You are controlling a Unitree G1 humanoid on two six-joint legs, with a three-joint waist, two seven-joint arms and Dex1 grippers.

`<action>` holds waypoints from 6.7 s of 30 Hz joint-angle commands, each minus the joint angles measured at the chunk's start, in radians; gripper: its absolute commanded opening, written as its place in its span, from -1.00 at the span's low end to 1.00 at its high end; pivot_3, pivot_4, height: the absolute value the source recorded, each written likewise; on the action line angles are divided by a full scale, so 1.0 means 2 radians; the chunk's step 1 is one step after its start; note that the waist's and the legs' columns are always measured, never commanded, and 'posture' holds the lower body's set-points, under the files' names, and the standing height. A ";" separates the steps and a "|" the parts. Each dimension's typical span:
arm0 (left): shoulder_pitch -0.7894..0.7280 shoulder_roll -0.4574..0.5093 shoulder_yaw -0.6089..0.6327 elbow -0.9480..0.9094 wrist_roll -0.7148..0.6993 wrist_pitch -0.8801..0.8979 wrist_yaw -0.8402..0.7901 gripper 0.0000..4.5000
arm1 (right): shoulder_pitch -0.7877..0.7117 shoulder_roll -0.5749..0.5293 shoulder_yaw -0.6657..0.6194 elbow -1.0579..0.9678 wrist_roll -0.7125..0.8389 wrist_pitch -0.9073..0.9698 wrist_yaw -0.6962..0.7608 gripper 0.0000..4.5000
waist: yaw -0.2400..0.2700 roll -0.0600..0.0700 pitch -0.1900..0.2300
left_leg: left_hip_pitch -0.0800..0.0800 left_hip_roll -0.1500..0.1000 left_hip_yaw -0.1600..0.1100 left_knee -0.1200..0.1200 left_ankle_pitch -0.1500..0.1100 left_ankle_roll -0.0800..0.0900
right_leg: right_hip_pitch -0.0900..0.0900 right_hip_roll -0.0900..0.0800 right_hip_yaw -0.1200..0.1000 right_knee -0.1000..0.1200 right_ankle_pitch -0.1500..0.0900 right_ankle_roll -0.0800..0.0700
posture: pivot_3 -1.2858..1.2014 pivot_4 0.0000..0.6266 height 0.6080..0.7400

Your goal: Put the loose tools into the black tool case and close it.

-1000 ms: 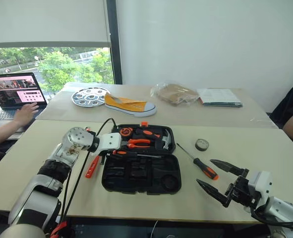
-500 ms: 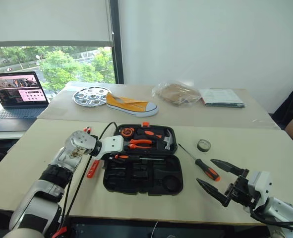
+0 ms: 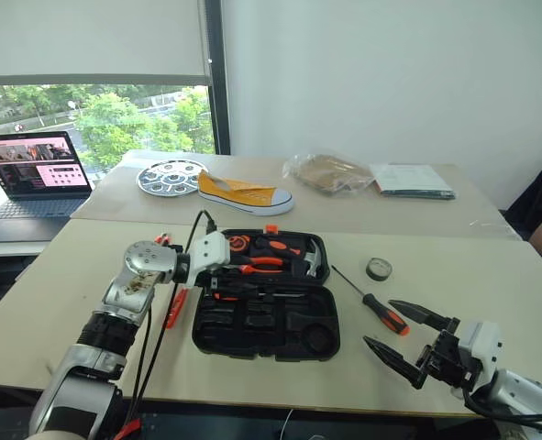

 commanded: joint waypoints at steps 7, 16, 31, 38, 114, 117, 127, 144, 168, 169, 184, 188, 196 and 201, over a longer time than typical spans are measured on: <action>0.021 -0.007 -0.024 0.040 0.034 -0.003 0.025 -0.97 | -0.004 -0.001 -0.008 -0.008 0.008 -0.006 0.002 1.00 | 0.002 0.000 0.000 | 0.000 0.000 0.000 0.000 0.000 0.000 | 0.000 0.000 0.000 0.000 -0.001 0.002 | 0.03 -0.52 1.00; 0.033 -0.009 -0.014 0.053 0.034 -0.007 0.043 -0.97 | 0.029 -0.008 -0.036 -0.015 0.014 -0.004 0.000 1.00 | 0.003 0.000 0.000 | 0.000 0.000 0.000 0.000 0.000 0.001 | 0.001 0.000 0.000 0.000 0.000 0.000 | 0.03 -0.52 1.00; 0.299 0.121 0.227 -0.106 -0.187 0.039 -0.053 0.78 | 0.125 -0.025 -0.109 0.019 -0.002 0.007 -0.004 1.00 | -0.006 0.002 0.000 | 0.003 0.002 0.000 -0.002 -0.001 -0.001 | 0.000 -0.001 0.000 0.000 -0.003 0.003 | 0.03 -0.52 1.00; 0.342 0.119 0.238 -0.164 -0.217 0.063 -0.057 0.97 | -0.044 -0.119 -0.019 0.039 -0.045 0.185 -0.049 1.00 | -0.002 0.002 0.001 | 0.004 0.001 0.000 -0.002 -0.003 0.004 | 0.000 -0.007 0.000 0.000 -0.001 0.002 | 0.03 -0.52 1.00; 0.412 0.093 0.249 -0.254 -0.223 0.071 0.017 1.00 | -0.560 -0.042 0.316 0.145 -0.133 0.391 0.202 0.42 | -0.005 0.002 0.001 | -0.007 0.002 0.001 0.000 0.001 -0.002 | -0.010 0.000 -0.004 0.000 0.003 -0.004 | 0.03 -0.52 1.00; 0.412 0.093 0.249 -0.253 -0.223 0.071 0.017 1.00 | -0.561 -0.045 0.305 0.143 -0.126 0.386 0.199 0.42 | -0.007 0.002 0.001 | -0.007 0.002 0.001 0.000 0.001 -0.002 | -0.010 0.000 -0.004 0.000 0.003 -0.004 | 0.03 -0.52 1.00; 0.396 0.093 0.238 -0.245 -0.217 0.072 0.017 1.00 | -0.522 0.009 0.335 0.191 -0.178 0.336 0.132 -0.99 | -0.011 0.002 0.001 | -0.006 0.002 0.001 0.000 0.001 -0.003 | -0.010 0.000 -0.004 0.001 0.003 -0.004 | 0.03 -0.52 1.00; 0.429 0.095 0.264 -0.294 -0.222 0.096 0.051 1.00 | -0.533 0.048 0.334 0.230 -0.175 0.355 0.149 -0.99 | -0.013 0.002 0.001 | -0.002 0.003 0.002 0.000 0.003 -0.005 | -0.008 0.000 -0.001 0.003 0.004 -0.006 | 0.03 -0.52 1.00; 0.420 0.089 0.263 -0.259 -0.210 0.076 0.039 1.00 | -0.526 0.061 0.359 0.271 -0.226 0.312 0.132 -0.99 | -0.014 0.002 0.001 | -0.004 0.004 0.001 -0.002 0.003 -0.006 | -0.010 0.000 -0.002 0.001 0.003 -0.007 | 0.03 -0.52 1.00; 0.423 0.088 0.265 -0.254 -0.208 0.071 0.038 1.00 | -0.524 0.063 0.362 0.269 -0.231 0.312 0.130 -0.99 | -0.015 0.002 0.001 | -0.004 0.004 0.001 -0.002 0.003 -0.006 | -0.010 0.000 -0.002 0.001 0.004 -0.007 | 0.03 -0.52 1.00; 0.475 0.056 0.354 -0.106 -0.205 -0.020 0.068 1.00 | -0.437 0.048 0.199 0.174 -0.105 0.193 0.146 -0.65 | -0.021 0.002 0.001 | -0.004 0.004 0.001 -0.003 0.003 -0.006 | -0.010 0.000 -0.002 0.001 0.003 -0.007 | 0.03 -0.52 1.00; 0.511 0.035 0.422 -0.062 -0.214 -0.027 0.116 1.00 | -0.339 0.018 0.109 0.135 -0.064 0.116 0.140 -0.03 | -0.013 0.002 0.001 | -0.004 0.004 0.001 -0.003 0.001 -0.004 | -0.009 -0.001 -0.003 -0.001 0.003 -0.006 | 0.03 -0.52 1.00; 0.532 0.021 0.442 -0.106 -0.229 0.033 0.178 1.00 | -0.222 -0.003 0.022 0.138 -0.012 0.042 0.147 0.99 | -0.006 0.001 0.001 | -0.004 0.003 0.001 -0.003 -0.001 -0.001 | -0.009 -0.002 -0.003 -0.001 0.002 -0.005 | 0.03 -0.52 1.00; 0.468 0.060 0.367 -0.252 -0.259 0.201 0.265 1.00 | -0.211 -0.002 0.017 0.111 -0.003 0.033 0.128 0.99 | -0.001 0.001 0.002 | -0.002 0.003 0.001 -0.002 -0.001 0.000 | -0.007 -0.002 -0.002 0.000 0.002 -0.005 | 0.03 -0.52 1.00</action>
